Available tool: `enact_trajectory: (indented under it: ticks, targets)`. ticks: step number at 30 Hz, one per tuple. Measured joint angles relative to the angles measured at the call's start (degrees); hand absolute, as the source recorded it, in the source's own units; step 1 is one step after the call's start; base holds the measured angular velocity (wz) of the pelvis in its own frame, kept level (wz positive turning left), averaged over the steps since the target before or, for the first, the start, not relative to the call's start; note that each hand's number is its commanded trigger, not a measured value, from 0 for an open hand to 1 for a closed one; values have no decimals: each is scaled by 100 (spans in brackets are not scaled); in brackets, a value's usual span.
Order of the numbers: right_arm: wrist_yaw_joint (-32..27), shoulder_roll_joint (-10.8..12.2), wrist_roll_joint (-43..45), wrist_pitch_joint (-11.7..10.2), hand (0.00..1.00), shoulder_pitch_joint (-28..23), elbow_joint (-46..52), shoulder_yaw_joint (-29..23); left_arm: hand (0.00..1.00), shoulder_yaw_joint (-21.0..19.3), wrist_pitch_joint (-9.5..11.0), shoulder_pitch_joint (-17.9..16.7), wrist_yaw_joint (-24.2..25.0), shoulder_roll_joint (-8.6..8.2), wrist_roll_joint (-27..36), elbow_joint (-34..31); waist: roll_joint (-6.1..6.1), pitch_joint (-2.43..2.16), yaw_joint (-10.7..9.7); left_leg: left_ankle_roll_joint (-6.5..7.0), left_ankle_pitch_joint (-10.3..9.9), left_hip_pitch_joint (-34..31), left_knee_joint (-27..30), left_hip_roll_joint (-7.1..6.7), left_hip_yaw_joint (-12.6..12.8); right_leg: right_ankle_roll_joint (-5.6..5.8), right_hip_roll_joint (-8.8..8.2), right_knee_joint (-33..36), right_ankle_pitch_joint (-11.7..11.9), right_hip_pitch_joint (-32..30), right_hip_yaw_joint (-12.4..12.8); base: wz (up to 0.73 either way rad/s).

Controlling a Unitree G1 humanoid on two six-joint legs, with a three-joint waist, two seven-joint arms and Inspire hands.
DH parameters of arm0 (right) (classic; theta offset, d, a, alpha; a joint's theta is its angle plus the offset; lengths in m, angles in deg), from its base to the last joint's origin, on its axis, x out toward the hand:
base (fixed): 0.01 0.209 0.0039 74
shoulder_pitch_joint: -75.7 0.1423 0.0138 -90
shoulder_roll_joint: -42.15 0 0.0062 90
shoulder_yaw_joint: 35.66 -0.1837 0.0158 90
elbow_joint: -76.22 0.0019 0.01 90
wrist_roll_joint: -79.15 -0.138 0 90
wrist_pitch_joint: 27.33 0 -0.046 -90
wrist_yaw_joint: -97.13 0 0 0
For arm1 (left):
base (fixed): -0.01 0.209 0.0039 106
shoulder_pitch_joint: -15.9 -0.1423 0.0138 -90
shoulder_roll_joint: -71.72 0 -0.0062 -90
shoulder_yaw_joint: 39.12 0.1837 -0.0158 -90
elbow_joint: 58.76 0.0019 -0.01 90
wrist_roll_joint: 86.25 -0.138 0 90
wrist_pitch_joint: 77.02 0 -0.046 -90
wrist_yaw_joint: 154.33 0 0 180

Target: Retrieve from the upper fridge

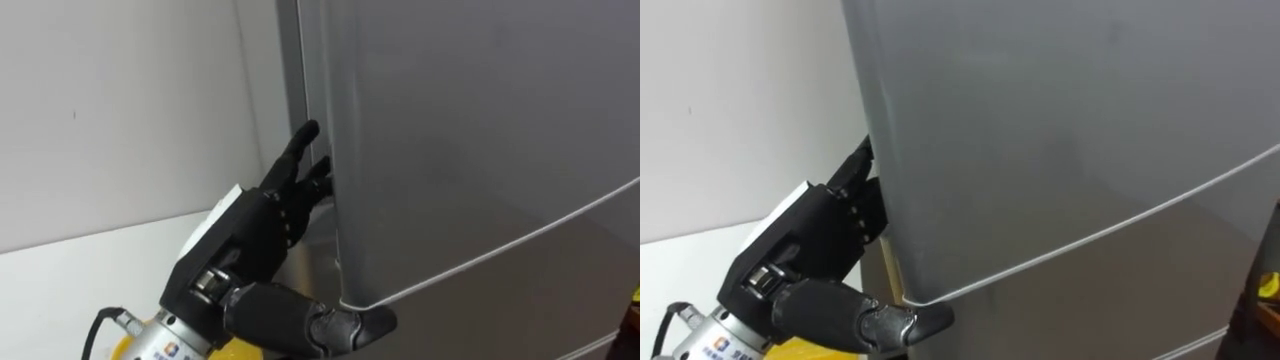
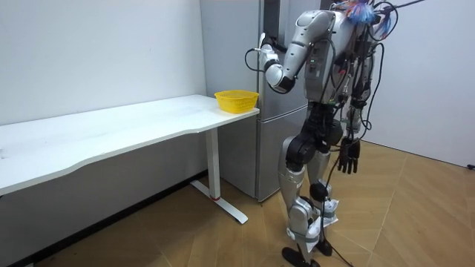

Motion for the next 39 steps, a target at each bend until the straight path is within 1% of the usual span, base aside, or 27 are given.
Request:
enact_trajectory:
  ticks: [1, 2, 3, 4, 5, 6, 8, 10, 12, 13, 17, 18, 20, 22, 24, 26, 29, 31, 33, 34, 35, 36, 37, 38, 39]
  targets:
    - [-2, -8, -9, 10, 0, -3, 1, 0, 0, 0, 0, 1, -1, -17, 0, 0, 14, -5, -45, 25, -10, -21, 2, 0, 1, 9, -1, 0, 5, -12, 1, 11]
    - [-3, -25, -17, 25, 0, -5, 2, -1, 0, 2, 0, 1, -1, -49, 0, 0, 34, 5, -86, 53, -16, -28, 0, -4, 9, 28, -4, 14, 18, -24, 60, 0]
    - [-3, -35, -29, 32, 0, -1, -2, 1, 0, 11, 0, 1, 0, -75, 0, 0, 50, 1, -86, 79, -31, -31, 1, -5, 43, 44, 0, 33, 30, -44, 154, -5]
    - [-5, -36, -36, 32, 0, 4, -1, 2, 0, 18, 0, 1, 0, -83, 0, 0, 57, 1, -87, 90, -37, -33, 2, -5, 56, 50, 0, 68, 39, -55, 183, -11]
    - [-8, -35, -37, 25, 0, 8, 3, 1, 0, 41, 0, 1, 0, -97, -1, 1, 63, 7, -101, 105, -43, -34, 3, -7, 67, 74, 0, 123, 54, -89, 273, -4]
    - [-8, -35, -38, 25, 0, 16, -8, 1, 0, 81, 0, 8, 1, -105, -1, 1, 63, 7, -121, 124, -53, -34, 4, -12, 68, 99, -2, 124, 69, -90, 317, 0]
    - [-13, -36, -42, 22, 0, 19, -13, 0, 0, 135, 0, 12, 4, -140, 0, 1, 62, 7, -169, 146, -65, -36, 4, -14, 75, 111, -2, 127, 94, -88, 331, 2]
    - [-18, -36, -50, 15, 0, 35, -12, -1, 0, 188, 1, 12, 4, -162, 3, 1, 56, 10, -198, 166, -77, -33, 5, -15, 105, 116, -1, 154, 101, -98, 411, 0]
    - [-25, -37, -50, 9, 0, 47, -11, -3, 0, 235, 1, 22, 5, -172, 5, 1, 42, 19, -246, 192, -92, -26, 6, -15, 173, 122, 5, 196, 105, -118, 576, -2]
    - [-30, -37, -50, 9, 0, 55, -10, -3, 0, 244, 1, 31, 5, -172, 6, 1, 43, 18, -246, 196, -95, -27, 7, -16, 190, 131, 5, 196, 110, -127, 616, -8]
    - [-130, -37, -52, -15, 0, 36, 17, -5, 0, 338, 1, 104, 6, -171, 158, 2, 32, 26, -272, 239, -118, -60, 7, -27, 219, 164, -2, 196, 134, -180, 622, -4]
    - [-141, -41, -54, -14, 0, 14, 24, -5, 0, 386, 1, 150, 11, -171, 170, 2, 44, 18, -272, 252, -126, -63, 9, -29, 219, 169, -1, 194, 139, -183, 626, 0]
    - [-142, -45, -64, -1, 0, 2, 22, -15, 0, 456, 1, 185, 33, -168, 171, 2, 45, 20, -285, 264, -133, -61, 9, -30, 225, 182, -3, 190, 149, -185, 646, 0]
    - [-141, -45, -92, 2, 0, -32, 17, -28, 0, 500, 1, 188, 65, -168, 212, 2, 46, 19, -313, 266, -135, -42, 7, -31, 269, 189, 1, 192, 156, -182, 748, -2]
    - [-132, -44, -207, -7, 0, -19, 20, -50, 0, 525, 1, 188, 79, -167, 349, 2, 56, 21, -392, 277, -142, -30, -7, -30, 394, 196, 6, 190, 160, -187, 839, -5]
    - [-117, -44, -287, -4, 0, -20, 20, -64, 0, 577, 1, 191, 87, -167, 454, 2, 63, 22, -406, 299, -157, -22, -9, -30, 460, 202, 10, 185, 164, -196, 923, -13]
    - [-53, -48, -396, 25, 0, -33, 16, -68, 0, 719, 1, 243, 158, -164, 610, 2, 69, 23, -486, 324, -172, -19, -9, -31, 519, 232, 10, 182, 187, -208, 930, -11]
    - [10, -48, -435, 37, 0, -32, 14, -67, 0, 854, 0, 410, 197, -155, 629, 10, 77, 23, -538, 328, -175, -18, -9, -31, 549, 238, 8, 186, 202, -228, 935, -16]
    - [62, -49, -523, 35, 0, -58, 0, -68, 0, 1070, -1, 852, 304, -156, 685, 131, 92, 30, -581, 329, -175, -13, -12, -31, 646, 237, 3, 181, 212, -256, 977, -25]
    - [62, -50, -548, 35, 0, -66, 1, -67, 0, 1136, -1, 956, 348, -158, 685, 155, 91, 35, -594, 329, -175, -11, -12, -31, 673, 237, 3, 179, 212, -262, 1021, -29]
    - [61, -60, -598, 36, 0, -91, 4, -62, 0, 1272, 0, 1161, 465, -169, 690, 201, 126, 31, -632, 329, -175, -10, -10, -30, 694, 237, 13, 170, 212, -270, 1089, -21]
    - [61, -89, -639, 36, 0, -85, 13, -61, 0, 1385, 0, 1340, 583, -196, 697, 233, 133, 48, -679, 328, -175, -19, -17, -30, 697, 238, 19, 167, 212, -269, 1098, -15]
    - [61, -114, -661, 38, 0, -91, 13, -61, 0, 1429, 0, 1427, 647, -207, 697, 233, 168, 50, -707, 327, -176, -16, -23, -29, 699, 238, 23, 168, 212, -272, 1101, -9]
    - [57, -171, -691, 37, 0, -112, 12, -55, 0, 1517, 0, 1582, 729, -236, 793, 254, 238, 64, -737, 326, -177, 5, -52, -28, 713, 239, 32, 169, 211, -273, 1101, -16]
    - [54, -203, -724, 37, 0, -123, 9, -46, 0, 1587, 0, 1712, 817, -267, 920, 301, 271, 81, -742, 319, -179, 63, -98, -25, 757, 252, 42, 178, 203, -268, 1108, -20]
